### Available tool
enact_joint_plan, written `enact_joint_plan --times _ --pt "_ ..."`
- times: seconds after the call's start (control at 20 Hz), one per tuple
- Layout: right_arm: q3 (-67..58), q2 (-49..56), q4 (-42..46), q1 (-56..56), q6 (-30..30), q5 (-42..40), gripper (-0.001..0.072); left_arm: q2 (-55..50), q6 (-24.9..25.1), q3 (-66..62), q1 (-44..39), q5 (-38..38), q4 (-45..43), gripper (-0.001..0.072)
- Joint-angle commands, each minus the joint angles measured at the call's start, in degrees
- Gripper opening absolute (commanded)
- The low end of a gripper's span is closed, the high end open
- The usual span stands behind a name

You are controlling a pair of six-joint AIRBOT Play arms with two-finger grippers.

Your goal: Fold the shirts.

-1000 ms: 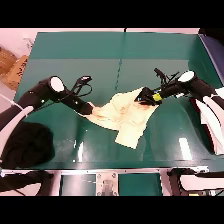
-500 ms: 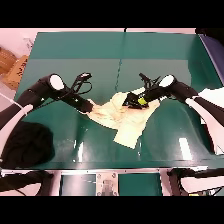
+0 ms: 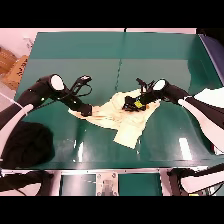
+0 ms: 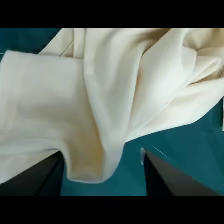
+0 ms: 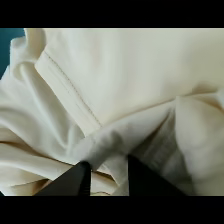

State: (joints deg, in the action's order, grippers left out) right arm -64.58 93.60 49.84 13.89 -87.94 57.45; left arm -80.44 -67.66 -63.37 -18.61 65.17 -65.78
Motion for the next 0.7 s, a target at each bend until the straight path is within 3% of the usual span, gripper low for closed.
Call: enact_joint_plan --times 0.0,0.05,0.1,0.15,0.3,0.65 --pt "-0.1 0.9 -0.2 0.1 -0.2 -2.1 0.0231 0.0 -0.9 -0.1 0.0 -0.2 -2.0 0.0544" --pt "-0.2 0.9 -0.3 0.1 -0.1 -2.6 0.0125 0.0 -0.9 -0.1 0.0 -0.4 -2.0 0.0354" --pt "-0.5 0.9 -0.3 0.1 -0.1 -2.6 0.0087 0.0 -0.8 -0.1 0.0 -1.4 -2.0 0.0047" --pt "-1.0 0.9 -0.3 -0.2 -0.1 -2.6 0.0023 0.0 -0.9 -0.1 0.0 -3.4 -2.1 0.0026" --pt "-3.9 0.8 0.0 -0.8 -0.1 -2.4 0.0019 0.0 -0.9 -0.4 0.0 -7.7 -2.2 0.0026" --pt "-22.4 -7.7 3.3 -8.0 -0.1 11.9 0.0019 3.3 -7.6 -19.6 0.0 0.9 -15.8 0.0025"
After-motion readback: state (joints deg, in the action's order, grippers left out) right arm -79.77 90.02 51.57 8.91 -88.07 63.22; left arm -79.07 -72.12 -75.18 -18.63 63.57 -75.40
